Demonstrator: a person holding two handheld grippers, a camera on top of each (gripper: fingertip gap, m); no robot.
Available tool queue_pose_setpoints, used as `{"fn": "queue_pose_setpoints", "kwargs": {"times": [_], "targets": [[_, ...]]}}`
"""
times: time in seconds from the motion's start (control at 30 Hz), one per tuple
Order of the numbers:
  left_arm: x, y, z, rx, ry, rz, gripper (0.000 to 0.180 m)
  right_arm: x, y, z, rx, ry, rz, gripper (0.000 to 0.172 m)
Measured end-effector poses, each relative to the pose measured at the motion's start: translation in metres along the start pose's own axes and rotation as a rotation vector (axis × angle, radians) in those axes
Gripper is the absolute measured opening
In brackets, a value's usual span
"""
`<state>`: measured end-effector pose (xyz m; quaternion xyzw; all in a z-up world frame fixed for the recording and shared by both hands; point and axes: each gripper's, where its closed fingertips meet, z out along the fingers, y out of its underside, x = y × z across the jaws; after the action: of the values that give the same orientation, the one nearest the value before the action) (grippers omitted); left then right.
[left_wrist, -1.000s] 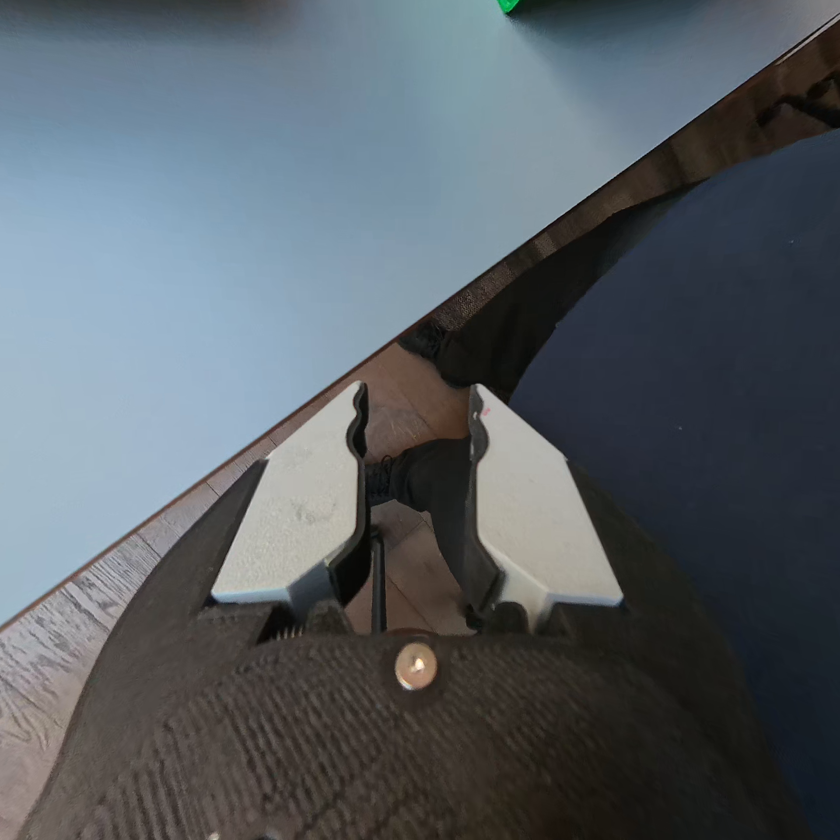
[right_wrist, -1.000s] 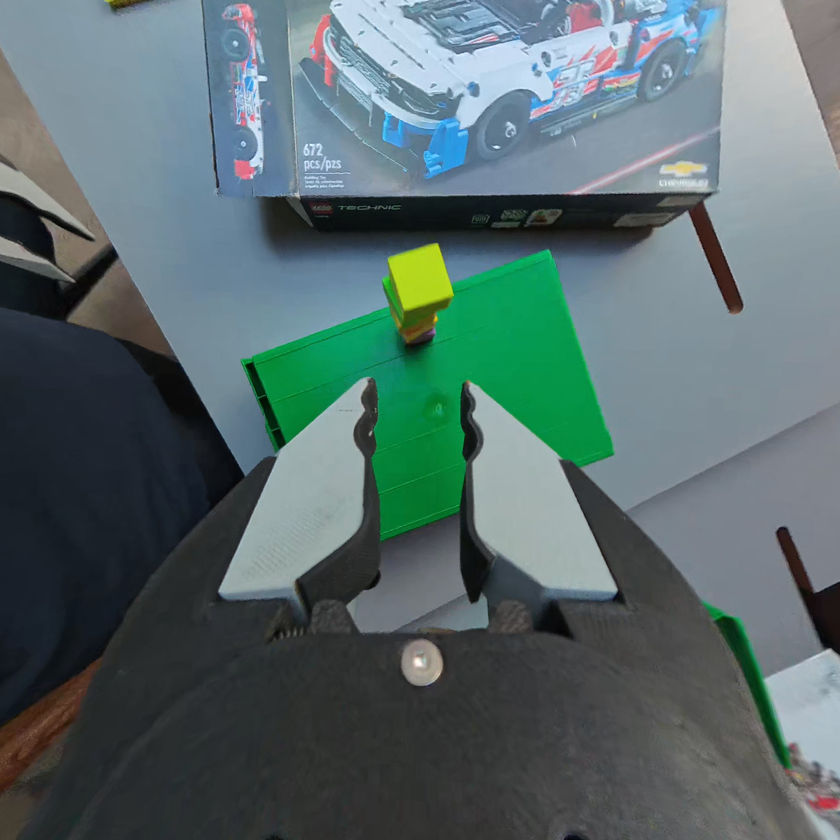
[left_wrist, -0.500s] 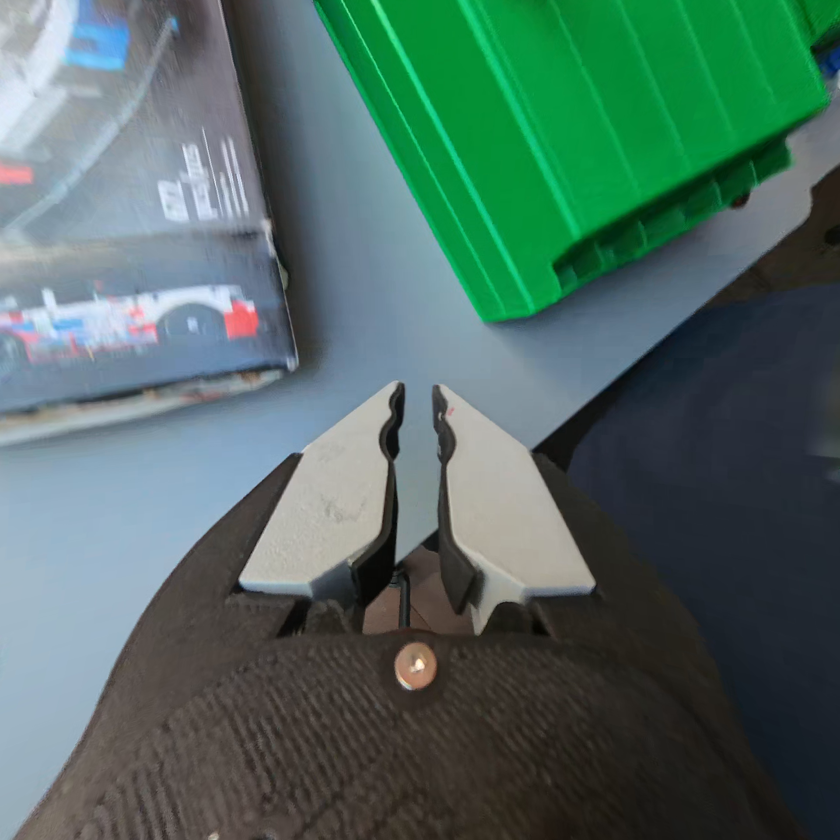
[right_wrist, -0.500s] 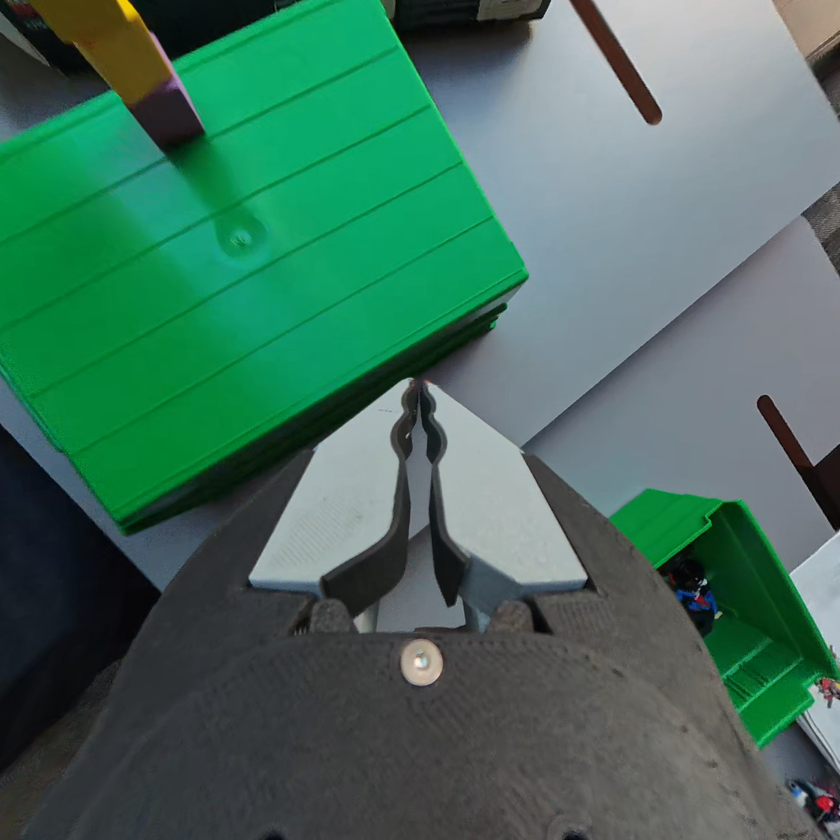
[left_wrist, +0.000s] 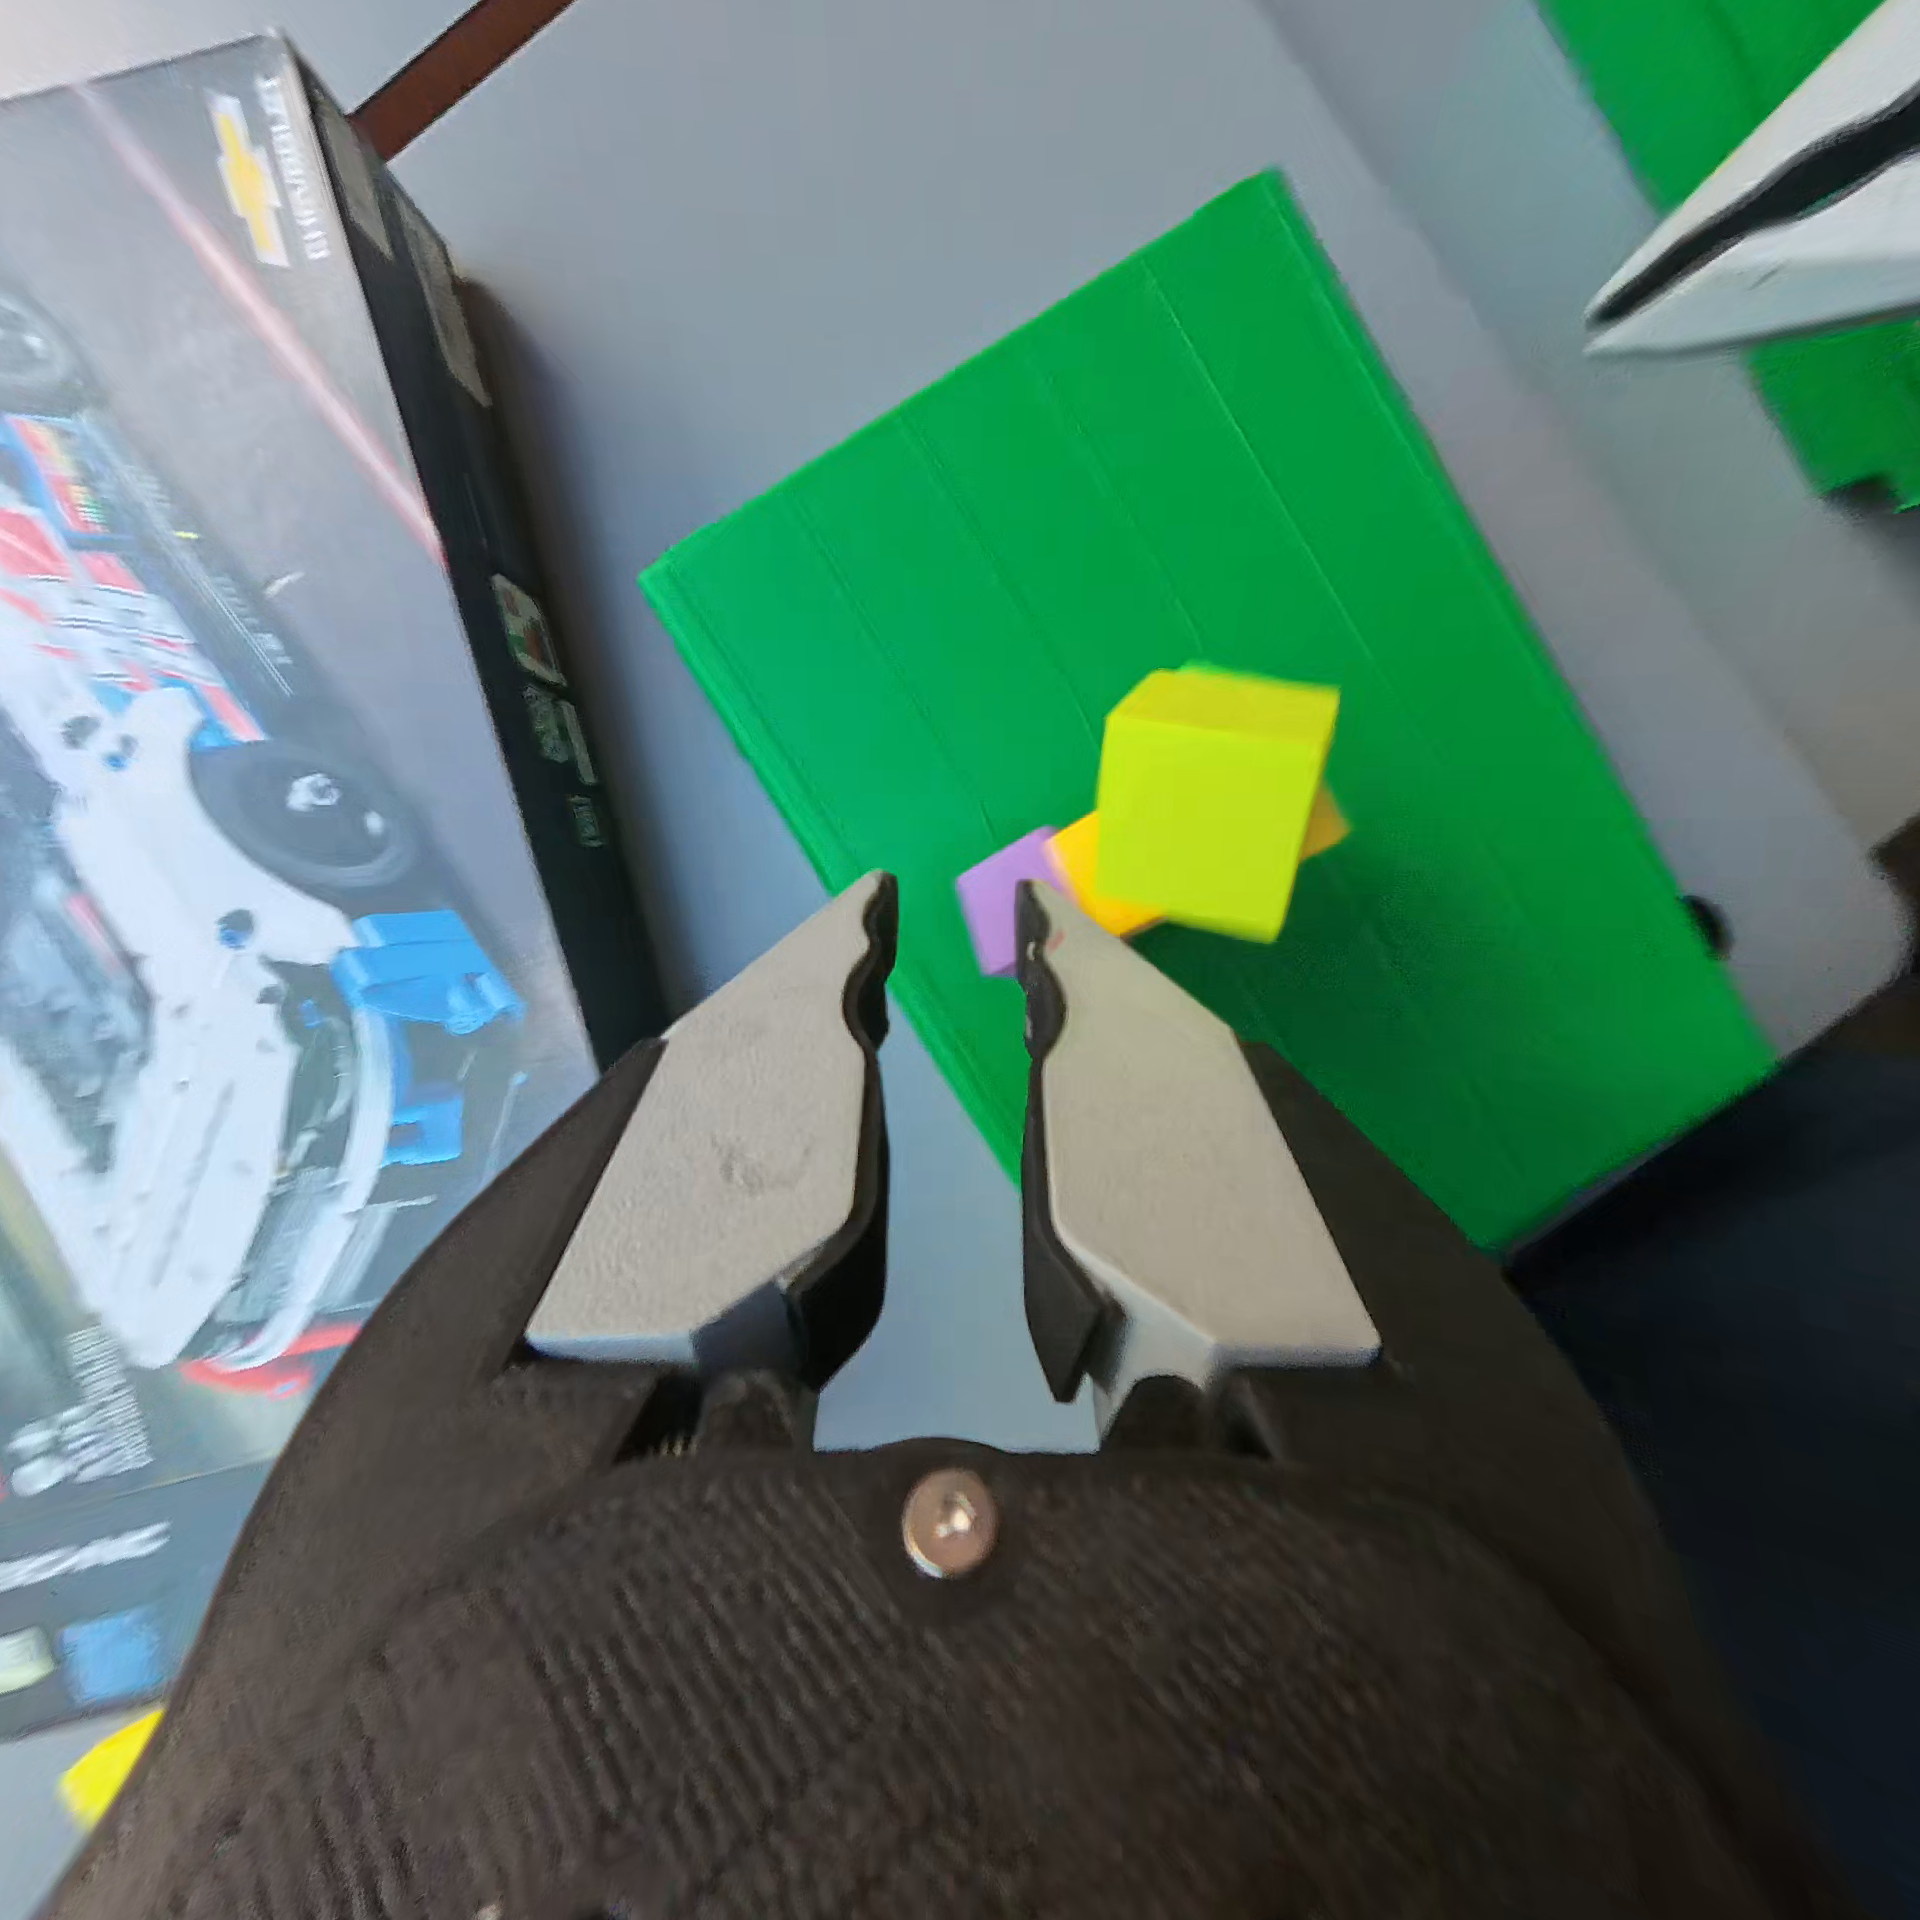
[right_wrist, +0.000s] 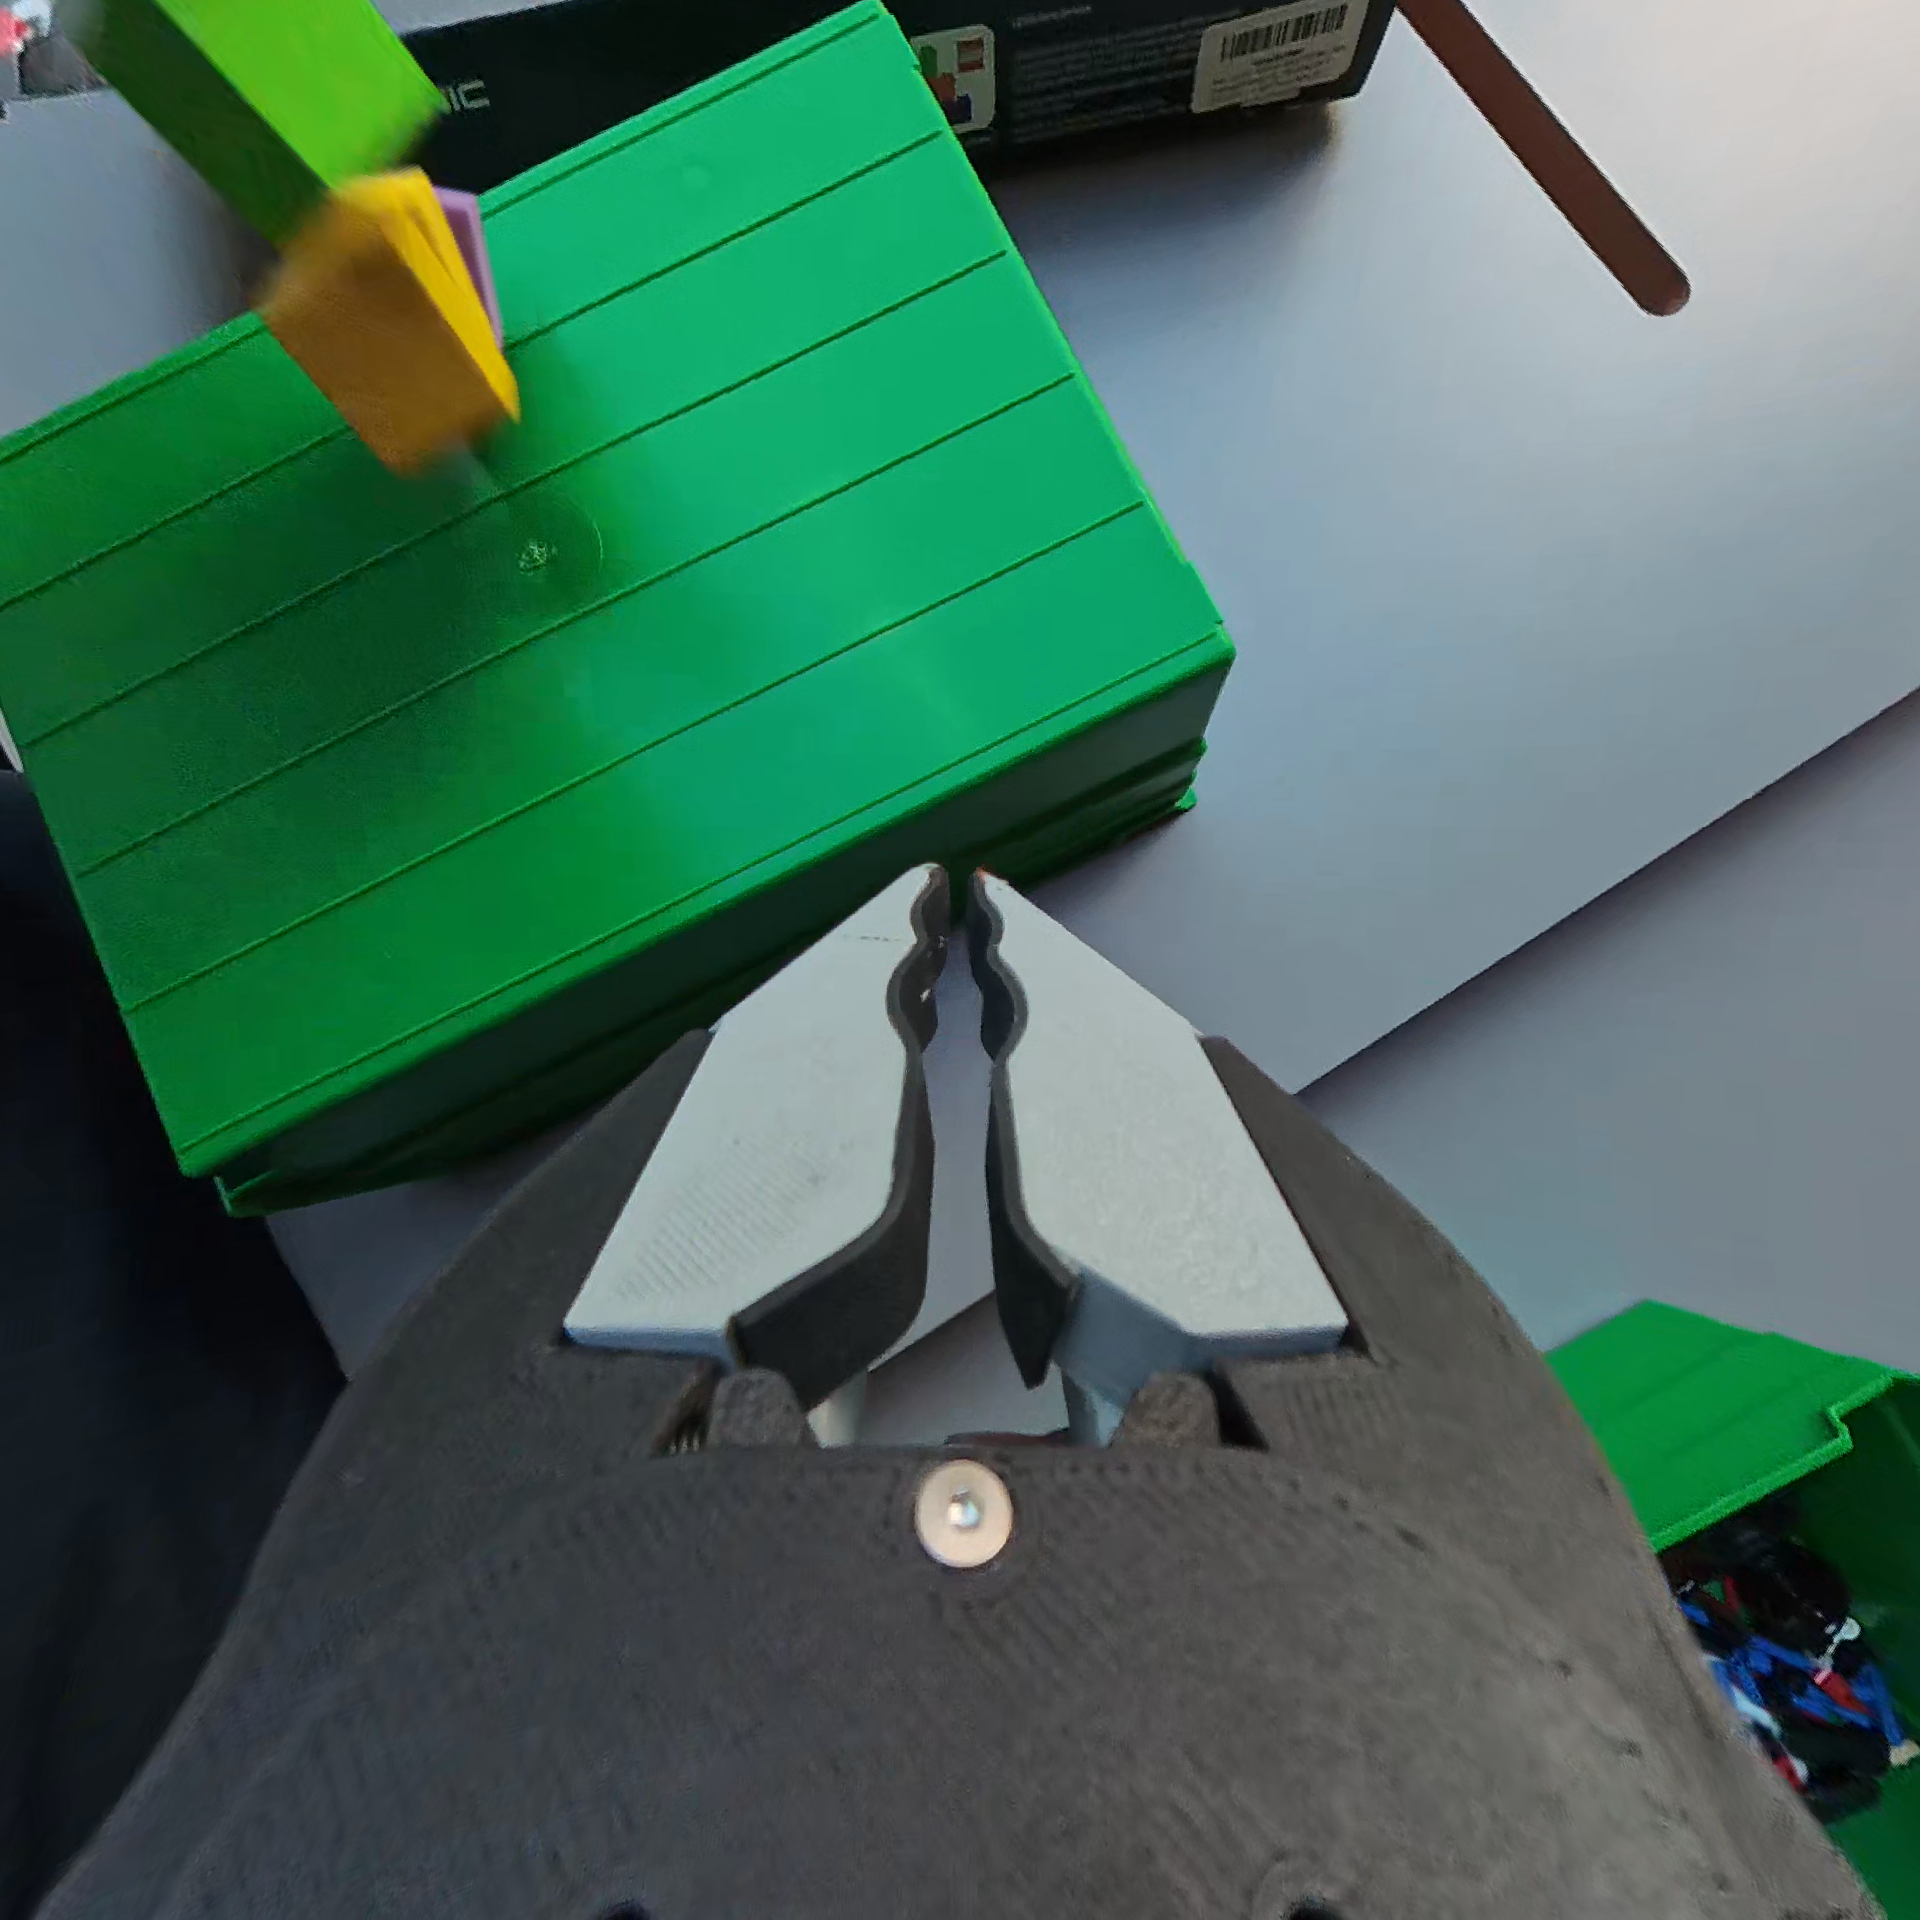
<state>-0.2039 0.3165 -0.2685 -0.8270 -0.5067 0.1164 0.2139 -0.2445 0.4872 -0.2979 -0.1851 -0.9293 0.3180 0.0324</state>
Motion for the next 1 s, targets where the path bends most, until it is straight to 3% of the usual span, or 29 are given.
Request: {"fn": "queue_pose_setpoints", "kwargs": {"times": [0.07, 0.37, 0.73, 1.0], "targets": [[-0.012, 0.013, 0.003, -0.054, -0.094, 0.052, 0.022, 0.004, -0.001, 0.002, 0.006, 0.002, -0.011, 0.001], [0.013, 0.069, -0.002, -0.073, 0.020, -0.122, 0.025, 0.006, 0.030, 0.032, -0.014, -0.107, 0.098, 0.002], [0.047, 0.135, -0.015, -0.132, 0.078, -0.134, 0.026, 0.010, 0.028, 0.009, 0.042, -0.137, 0.128, 0.015], [0.065, 0.172, -0.028, -0.124, 0.107, -0.167, 0.026, -0.030, 0.006, -0.006, 0.216, -0.206, 0.067, 0.019]]}}
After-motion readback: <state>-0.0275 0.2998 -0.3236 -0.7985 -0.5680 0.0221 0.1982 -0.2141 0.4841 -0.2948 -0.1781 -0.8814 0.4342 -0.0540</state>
